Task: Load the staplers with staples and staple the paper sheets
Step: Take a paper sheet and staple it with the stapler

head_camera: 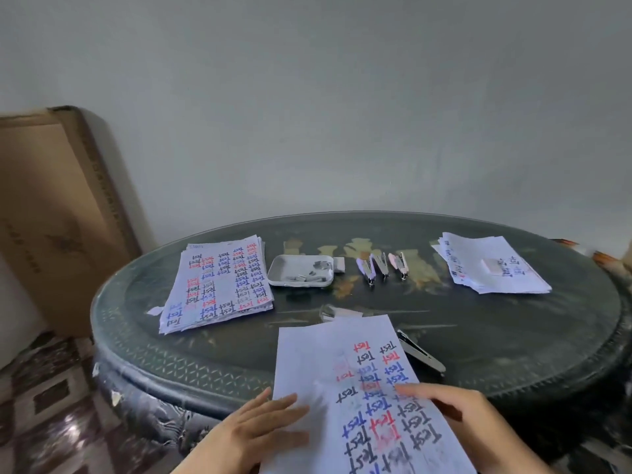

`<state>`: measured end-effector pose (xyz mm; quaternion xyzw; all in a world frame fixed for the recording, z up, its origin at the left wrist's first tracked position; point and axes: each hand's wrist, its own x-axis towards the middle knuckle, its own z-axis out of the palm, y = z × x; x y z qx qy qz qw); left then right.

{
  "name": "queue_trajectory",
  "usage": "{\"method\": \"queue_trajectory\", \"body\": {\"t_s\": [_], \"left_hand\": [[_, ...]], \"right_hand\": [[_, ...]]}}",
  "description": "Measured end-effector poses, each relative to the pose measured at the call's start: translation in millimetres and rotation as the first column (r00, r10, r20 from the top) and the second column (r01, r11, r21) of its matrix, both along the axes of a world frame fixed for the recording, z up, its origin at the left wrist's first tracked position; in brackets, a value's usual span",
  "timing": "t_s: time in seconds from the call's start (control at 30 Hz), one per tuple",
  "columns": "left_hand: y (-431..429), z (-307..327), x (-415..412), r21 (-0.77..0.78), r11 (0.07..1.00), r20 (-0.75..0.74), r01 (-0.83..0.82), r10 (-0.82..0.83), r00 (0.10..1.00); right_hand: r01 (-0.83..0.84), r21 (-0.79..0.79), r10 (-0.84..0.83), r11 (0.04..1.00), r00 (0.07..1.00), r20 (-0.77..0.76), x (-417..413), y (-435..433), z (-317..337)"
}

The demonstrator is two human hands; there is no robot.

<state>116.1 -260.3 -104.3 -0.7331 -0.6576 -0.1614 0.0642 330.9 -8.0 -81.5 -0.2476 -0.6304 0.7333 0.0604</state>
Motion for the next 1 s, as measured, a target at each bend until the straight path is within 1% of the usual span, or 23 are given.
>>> {"method": "queue_trajectory", "body": {"t_s": [0.03, 0.07, 0.1, 0.13, 0.17, 0.2, 0.23, 0.27, 0.3, 0.33, 0.37, 0.4, 0.5, 0.6, 0.67, 0.7, 0.73, 0.77, 0.8, 0.87, 0.9, 0.93, 1.0], "left_hand": [[1.2, 3.1, 0.8, 0.069, 0.998, 0.127, 0.01, -0.019, 0.992], [1.3, 8.8, 3.2, 0.101, 0.994, 0.243, -0.038, 0.012, 0.97], [0.9, 11.8, 5.5, 0.113, 0.987, 0.341, -0.117, 0.072, 0.937], [0.7, 15.2, 9.2, 0.127, 0.97, 0.422, -0.207, 0.136, 0.896], [1.0, 17.1, 11.5, 0.148, 0.943, 0.487, -0.297, 0.192, 0.852], [2.0, 17.0, 13.0, 0.164, 0.91, 0.541, -0.38, 0.239, 0.806], [3.4, 16.2, 13.4, 0.153, 0.869, 0.594, -0.47, 0.299, 0.746], [4.9, 15.9, 13.9, 0.099, 0.827, 0.65, -0.553, 0.367, 0.665], [7.2, 14.5, 12.6, 0.007, 0.791, 0.701, -0.612, 0.433, 0.567], [9.8, 13.7, 10.8, -0.091, 0.76, 0.728, -0.643, 0.492, 0.478], [13.0, 12.7, 8.8, -0.167, 0.731, 0.731, -0.662, 0.542, 0.414], [16.8, 11.7, 6.3, -0.216, 0.706, 0.722, -0.674, 0.58, 0.376], [33.0, 17.1, -0.5, -0.296, 0.657, 0.665, -0.693, 0.663, 0.344], [47.1, 18.0, -8.6, -0.359, 0.608, 0.616, -0.708, 0.724, 0.31], [54.7, 17.4, -10.7, -0.378, 0.576, 0.578, -0.725, 0.758, 0.3], [58.1, 16.7, -11.5, -0.386, 0.559, 0.572, -0.734, 0.769, 0.285], [60.6, 15.2, -12.0, -0.393, 0.545, 0.571, -0.741, 0.776, 0.268], [62.3, 14.0, -12.0, -0.396, 0.531, 0.569, -0.749, 0.782, 0.254], [63.1, 11.8, -12.1, -0.401, 0.517, 0.553, -0.756, 0.795, 0.25], [62.5, 5.7, -10.9, -0.38, 0.493, 0.468, -0.783, 0.832, 0.297], [61.6, 2.7, -10.1, -0.351, 0.484, 0.399, -0.802, 0.852, 0.339], [60.8, 1.2, -8.9, -0.314, 0.477, 0.316, -0.821, 0.868, 0.383], [60.7, -0.8, -8.6, -0.241, 0.486, 0.158, -0.84, 0.874, 0.46]], "right_hand": [[0.016, 0.158, -0.017, 0.987, 1.0, 0.005, 0.5, 1.4, -3.0], [-0.005, 0.276, -0.003, 0.961, 1.0, 0.029, -0.2, 2.8, -5.9], [0.023, 0.37, -0.034, 0.929, 0.999, 0.022, 1.3, 3.7, -8.0], [-0.006, 0.5, 0.002, 0.866, 1.0, 0.008, 3.7, 4.8, -9.2], [-0.008, 0.65, 0.008, 0.76, 1.0, 0.004, 3.5, 3.5, -5.2], [-0.052, 0.747, 0.012, 0.663, 0.998, 0.059, 4.7, 5.2, -4.8], [-0.071, 0.775, -0.009, 0.627, 0.995, 0.098, 2.9, 6.2, -5.5], [-0.09, 0.744, 0.001, 0.662, 0.993, 0.119, 1.4, 8.8, -9.5], [-0.093, 0.74, -0.012, 0.666, 0.991, 0.135, -3.1, 9.8, -12.7], [-0.118, 0.745, -0.015, 0.656, 0.985, 0.169, -7.9, 7.5, -11.4], [-0.119, 0.753, -0.04, 0.647, 0.981, 0.189, -11.9, 8.0, -14.4], [-0.108, 0.76, -0.076, 0.641, 0.976, 0.202, -16.3, 9.3, -16.7], [-0.054, 0.786, -0.172, 0.616, 0.964, 0.202, -28.8, 5.7, -16.5], [0.066, 0.806, -0.27, 0.588, 0.956, 0.119, -46.5, 1.7, -17.2], [0.066, 0.831, -0.248, 0.552, 0.965, 0.088, -55.3, -3.0, -19.4], [0.041, 0.885, -0.231, 0.464, 0.97, 0.077, -58.5, -3.6, -22.3], [0.005, 0.948, -0.218, 0.319, 0.973, 0.068, -62.0, -2.5, -26.9], [-0.047, 0.976, -0.193, 0.213, 0.977, 0.089, -66.0, -1.6, -31.9], [-0.088, 0.987, -0.171, 0.136, 0.979, 0.111, -69.3, -1.3, -36.0], [-0.126, 0.992, -0.148, 0.01, 0.981, 0.126, -74.5, 1.9, -44.9], [-0.152, 0.988, -0.144, -0.031, 0.979, 0.147, -76.6, 2.8, -44.1], [-0.191, 0.981, -0.142, -0.044, 0.973, 0.183, -77.5, 2.2, -40.9], [-0.239, 0.97, -0.105, -0.04, 0.967, 0.234, -79.5, 1.2, -35.0]]}}
